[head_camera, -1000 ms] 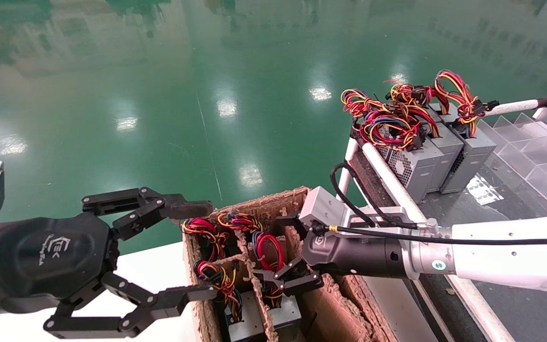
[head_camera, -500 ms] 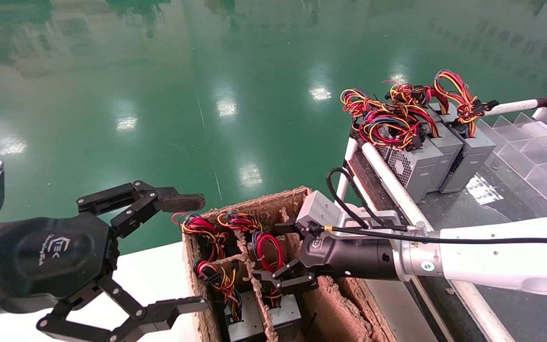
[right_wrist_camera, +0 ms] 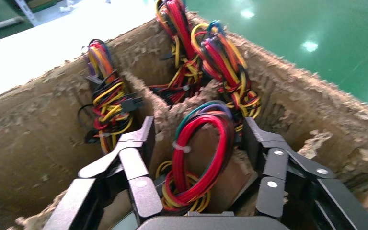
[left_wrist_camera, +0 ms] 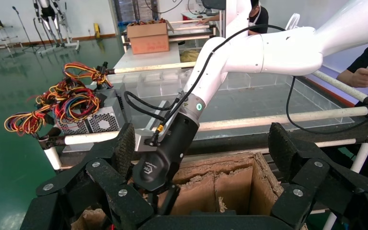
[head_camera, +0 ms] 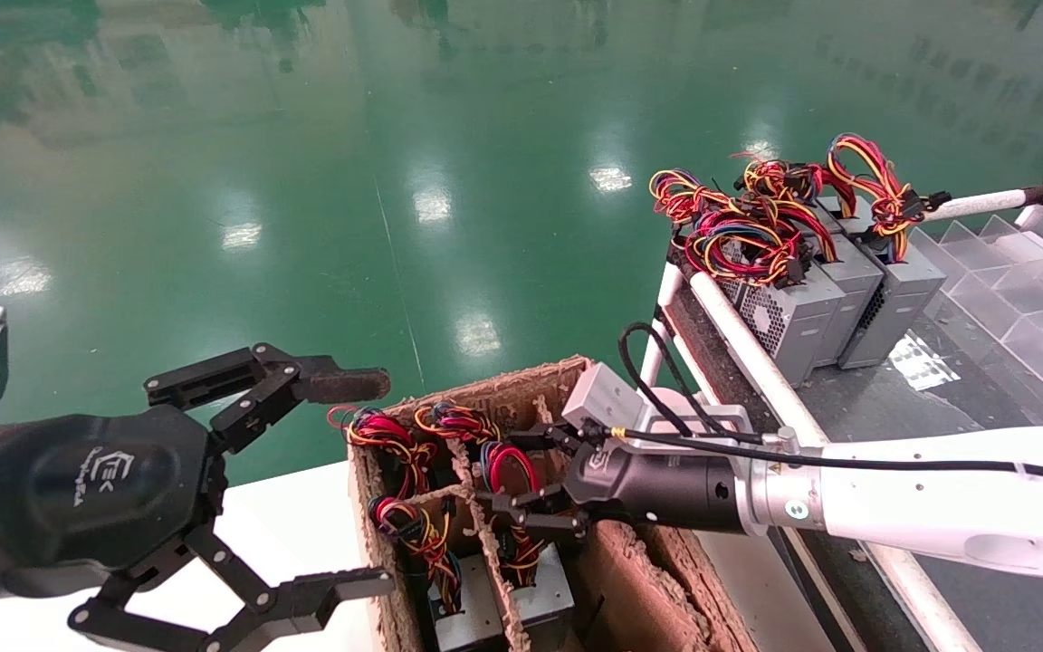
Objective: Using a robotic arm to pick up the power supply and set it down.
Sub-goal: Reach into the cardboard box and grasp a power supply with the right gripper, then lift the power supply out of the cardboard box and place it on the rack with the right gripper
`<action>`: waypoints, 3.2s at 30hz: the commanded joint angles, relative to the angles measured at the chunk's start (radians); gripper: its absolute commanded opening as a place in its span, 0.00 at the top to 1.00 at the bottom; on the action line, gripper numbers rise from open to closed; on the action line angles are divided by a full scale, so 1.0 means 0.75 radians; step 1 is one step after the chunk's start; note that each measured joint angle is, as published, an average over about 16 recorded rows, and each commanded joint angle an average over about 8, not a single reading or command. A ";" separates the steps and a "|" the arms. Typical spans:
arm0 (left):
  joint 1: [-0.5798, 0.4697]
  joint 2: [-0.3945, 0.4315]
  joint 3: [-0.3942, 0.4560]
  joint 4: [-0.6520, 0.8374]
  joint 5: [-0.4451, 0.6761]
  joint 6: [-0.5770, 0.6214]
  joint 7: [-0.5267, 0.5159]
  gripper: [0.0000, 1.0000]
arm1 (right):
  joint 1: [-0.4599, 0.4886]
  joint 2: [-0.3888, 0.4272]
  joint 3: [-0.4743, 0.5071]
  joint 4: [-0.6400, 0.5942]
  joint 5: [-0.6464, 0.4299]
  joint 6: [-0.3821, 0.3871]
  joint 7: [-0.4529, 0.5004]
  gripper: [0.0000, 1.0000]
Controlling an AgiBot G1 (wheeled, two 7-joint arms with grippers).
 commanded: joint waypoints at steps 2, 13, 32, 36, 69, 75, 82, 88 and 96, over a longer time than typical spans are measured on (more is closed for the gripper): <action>0.000 0.000 0.000 0.000 0.000 0.000 0.000 0.00 | -0.006 -0.006 0.003 -0.011 0.001 0.010 -0.017 1.00; 0.000 -0.001 0.001 0.000 -0.001 -0.001 0.001 0.00 | -0.005 -0.021 0.015 -0.059 0.022 0.009 -0.055 1.00; -0.001 -0.001 0.003 0.000 -0.002 -0.001 0.001 0.00 | -0.053 0.037 0.088 -0.022 0.141 -0.021 -0.090 1.00; -0.001 -0.001 0.003 0.000 -0.002 -0.001 0.002 0.00 | -0.056 0.066 0.116 -0.006 0.191 -0.050 -0.079 1.00; -0.001 -0.002 0.006 0.000 -0.004 -0.003 0.003 0.00 | 0.124 0.326 0.424 -0.174 0.660 -0.325 -0.037 1.00; -0.001 -0.003 0.006 0.000 -0.004 -0.003 0.003 0.00 | 0.195 0.370 0.439 -0.297 0.661 -0.371 -0.065 1.00; -0.001 -0.003 0.007 0.000 -0.005 -0.003 0.003 0.00 | 0.277 0.422 0.440 -0.459 0.629 -0.417 -0.126 1.00; -0.002 -0.003 0.007 0.000 -0.005 -0.003 0.004 0.00 | 0.325 0.480 0.449 -0.582 0.618 -0.464 -0.190 1.00; -0.002 -0.003 0.008 0.000 -0.005 -0.003 0.004 0.00 | 0.372 0.550 0.456 -0.742 0.613 -0.535 -0.238 1.00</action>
